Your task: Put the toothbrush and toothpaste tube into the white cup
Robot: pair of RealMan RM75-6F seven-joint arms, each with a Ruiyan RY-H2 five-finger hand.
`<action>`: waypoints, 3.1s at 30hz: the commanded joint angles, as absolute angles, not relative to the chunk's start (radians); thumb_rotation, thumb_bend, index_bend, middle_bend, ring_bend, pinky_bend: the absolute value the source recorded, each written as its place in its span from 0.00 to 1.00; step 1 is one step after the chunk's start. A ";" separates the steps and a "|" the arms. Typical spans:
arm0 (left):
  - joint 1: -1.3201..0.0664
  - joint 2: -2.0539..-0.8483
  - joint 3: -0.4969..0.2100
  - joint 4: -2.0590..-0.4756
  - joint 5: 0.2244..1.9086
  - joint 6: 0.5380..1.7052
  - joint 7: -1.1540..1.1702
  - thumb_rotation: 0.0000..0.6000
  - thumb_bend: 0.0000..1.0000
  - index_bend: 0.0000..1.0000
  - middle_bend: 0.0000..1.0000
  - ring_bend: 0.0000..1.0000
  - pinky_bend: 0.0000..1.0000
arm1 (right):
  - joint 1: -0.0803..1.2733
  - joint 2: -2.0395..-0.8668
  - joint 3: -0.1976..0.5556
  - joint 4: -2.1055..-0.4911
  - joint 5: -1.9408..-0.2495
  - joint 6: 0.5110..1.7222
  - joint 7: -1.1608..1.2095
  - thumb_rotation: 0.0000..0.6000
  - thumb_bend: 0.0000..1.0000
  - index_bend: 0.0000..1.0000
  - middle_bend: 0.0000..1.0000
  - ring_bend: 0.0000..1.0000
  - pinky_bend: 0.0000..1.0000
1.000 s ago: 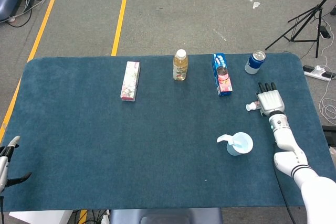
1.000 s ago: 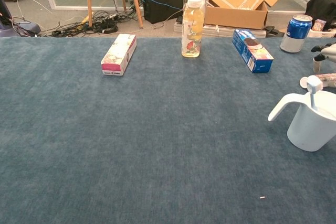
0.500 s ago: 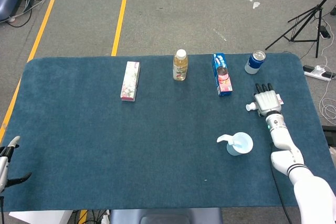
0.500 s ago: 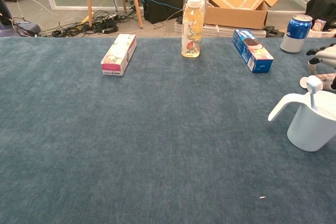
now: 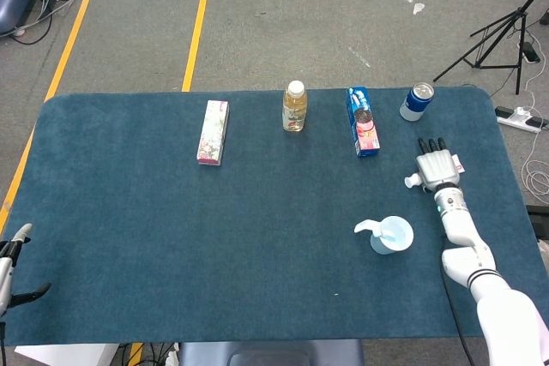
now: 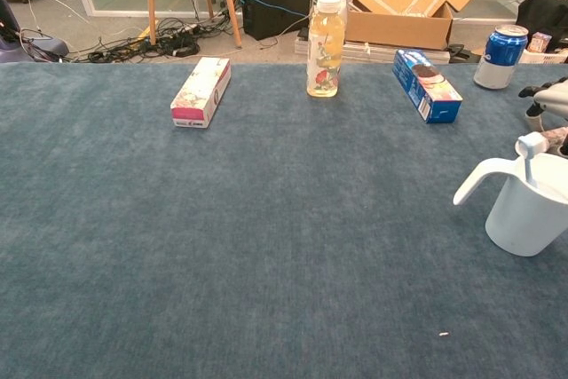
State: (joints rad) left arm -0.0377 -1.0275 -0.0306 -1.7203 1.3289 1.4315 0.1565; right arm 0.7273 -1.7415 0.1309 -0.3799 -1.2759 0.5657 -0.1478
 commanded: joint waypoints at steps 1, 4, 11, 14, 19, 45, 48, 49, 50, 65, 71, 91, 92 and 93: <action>-0.038 -1.027 -0.031 -1.720 1.330 1.431 0.156 1.00 0.00 0.06 0.26 0.22 0.28 | 0.725 -1.743 0.132 -0.378 -1.278 0.570 -0.147 1.00 0.23 0.56 0.00 0.00 0.02; -0.040 -1.028 -0.033 -1.720 1.327 1.428 0.157 1.00 0.00 0.06 0.26 0.22 0.28 | 0.720 -1.740 0.136 -0.387 -1.281 0.589 -0.139 1.00 0.23 0.57 0.00 0.00 0.02; -0.042 -1.028 -0.034 -1.721 1.327 1.427 0.159 1.00 0.00 0.06 0.26 0.22 0.28 | 0.700 -1.698 0.146 -0.463 -1.290 0.670 -0.130 1.00 0.23 0.59 0.00 0.00 0.02; -0.043 -1.028 -0.034 -1.721 1.327 1.425 0.161 1.00 0.00 0.06 0.26 0.22 0.28 | 0.688 -1.660 0.154 -0.530 -1.290 0.712 -0.140 1.00 0.23 0.59 0.00 0.00 0.02; -0.044 -1.030 -0.034 -1.721 1.325 1.423 0.166 1.00 0.00 0.06 0.26 0.22 0.28 | 0.658 -1.578 0.167 -0.681 -1.279 0.778 -0.176 1.00 0.23 0.59 0.00 0.00 0.02; -0.051 -1.037 -0.038 -1.717 1.315 1.413 0.174 1.00 0.00 0.06 0.26 0.22 0.28 | 0.548 -1.244 0.201 -1.335 -1.229 1.004 -0.290 1.00 0.23 0.59 0.00 0.00 0.02; -0.049 -1.036 -0.036 -1.717 1.317 1.415 0.173 1.00 0.00 0.06 0.26 0.22 0.28 | 0.540 -1.215 0.203 -1.386 -1.240 1.024 -0.268 1.00 0.23 0.59 0.00 0.00 0.02; -0.048 -1.036 -0.035 -1.717 1.318 1.416 0.173 1.00 0.00 0.06 0.26 0.22 0.28 | 0.537 -1.205 0.204 -1.403 -1.242 1.029 -0.261 1.00 0.23 0.59 0.00 0.00 0.02; -0.048 -1.036 -0.034 -1.716 1.318 1.416 0.173 1.00 0.00 0.06 0.26 0.22 0.28 | 0.533 -1.190 0.206 -1.426 -1.246 1.037 -0.252 1.00 0.23 0.59 0.00 0.00 0.02; -0.050 -1.042 -0.034 -1.716 1.320 1.417 0.186 1.00 0.00 0.06 0.26 0.23 0.28 | 0.441 -0.949 0.217 -1.785 -1.329 1.180 -0.140 1.00 0.23 0.60 0.00 0.00 0.02; -0.051 -1.045 -0.034 -1.714 1.318 1.416 0.193 1.00 0.00 0.06 0.26 0.23 0.28 | 0.397 -0.848 0.197 -1.929 -1.353 1.202 -0.107 1.00 0.23 0.60 0.00 0.00 0.02; -0.054 -1.053 -0.032 -1.709 1.316 1.412 0.206 1.00 0.00 0.06 0.26 0.23 0.28 | 0.325 -0.643 0.128 -2.173 -1.282 1.142 -0.092 1.00 0.25 0.60 0.00 0.00 0.02; -0.054 -1.053 -0.032 -1.709 1.316 1.411 0.206 1.00 0.00 0.06 0.26 0.23 0.28 | 0.325 -0.639 0.125 -2.175 -1.278 1.134 -0.093 1.00 0.25 0.60 0.00 0.00 0.02; -0.054 -1.053 -0.031 -1.710 1.316 1.410 0.206 1.00 0.00 0.06 0.26 0.23 0.28 | 0.325 -0.637 0.122 -2.175 -1.276 1.129 -0.093 1.00 0.25 0.60 0.00 0.00 0.02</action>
State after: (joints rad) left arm -0.0544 -1.0527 -0.0311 -1.7095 1.3161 1.4102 0.2061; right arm 0.3253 -0.6402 0.1255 -2.1734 -1.2788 1.1329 -0.0928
